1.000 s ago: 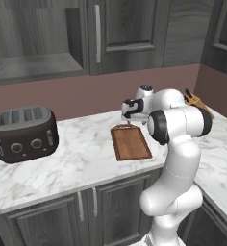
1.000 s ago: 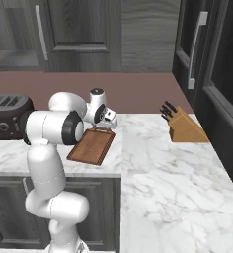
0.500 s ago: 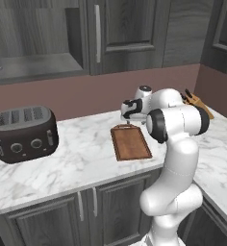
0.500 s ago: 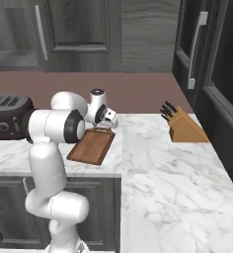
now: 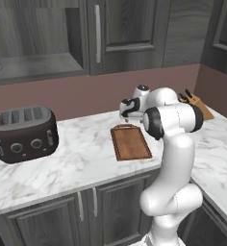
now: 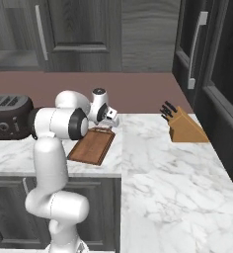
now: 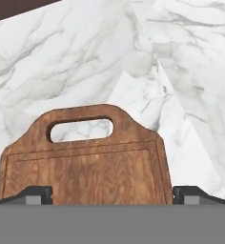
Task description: Move the cutting board and knife to the sink. Then move spray from the cabinet to the counter.
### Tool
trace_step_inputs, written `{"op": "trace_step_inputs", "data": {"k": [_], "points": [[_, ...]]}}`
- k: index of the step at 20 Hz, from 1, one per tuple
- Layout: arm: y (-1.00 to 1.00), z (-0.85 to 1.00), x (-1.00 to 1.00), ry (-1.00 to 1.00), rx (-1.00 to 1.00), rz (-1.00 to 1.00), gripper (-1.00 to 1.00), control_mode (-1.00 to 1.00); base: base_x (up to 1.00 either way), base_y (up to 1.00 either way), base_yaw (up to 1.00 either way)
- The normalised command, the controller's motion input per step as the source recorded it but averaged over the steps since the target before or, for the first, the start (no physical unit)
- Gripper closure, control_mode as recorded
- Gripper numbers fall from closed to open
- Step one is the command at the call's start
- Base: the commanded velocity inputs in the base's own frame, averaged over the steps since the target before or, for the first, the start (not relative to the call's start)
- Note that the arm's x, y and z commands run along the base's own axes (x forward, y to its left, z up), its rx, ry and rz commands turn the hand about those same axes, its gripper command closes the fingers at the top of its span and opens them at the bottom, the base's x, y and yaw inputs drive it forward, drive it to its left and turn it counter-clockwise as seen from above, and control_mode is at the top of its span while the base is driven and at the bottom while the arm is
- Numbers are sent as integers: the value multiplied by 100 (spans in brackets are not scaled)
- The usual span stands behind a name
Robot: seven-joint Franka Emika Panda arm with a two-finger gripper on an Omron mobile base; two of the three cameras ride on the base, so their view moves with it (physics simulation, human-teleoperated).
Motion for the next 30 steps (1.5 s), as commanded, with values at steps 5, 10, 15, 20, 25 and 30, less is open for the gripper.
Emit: {"op": "trace_step_inputs", "data": {"k": [5, 10, 15, 20, 25, 30], "points": [[0, -20, 22, 0, 0, 0, -100, -100, 0, 0, 0], [0, -23, 31, 0, 0, 0, -100, -100, 0, 0, 0], [0, -25, 22, 0, 0, 0, -100, -100, 0, 0, 0], [0, -31, 14, 0, 0, 0, -100, -100, 0, 0, 0], [0, -33, 14, 0, 0, 0, -100, -100, 0, 0, 0], [-1, -10, 4, 0, 0, 0, -100, -100, 0, 0, 0]]}}
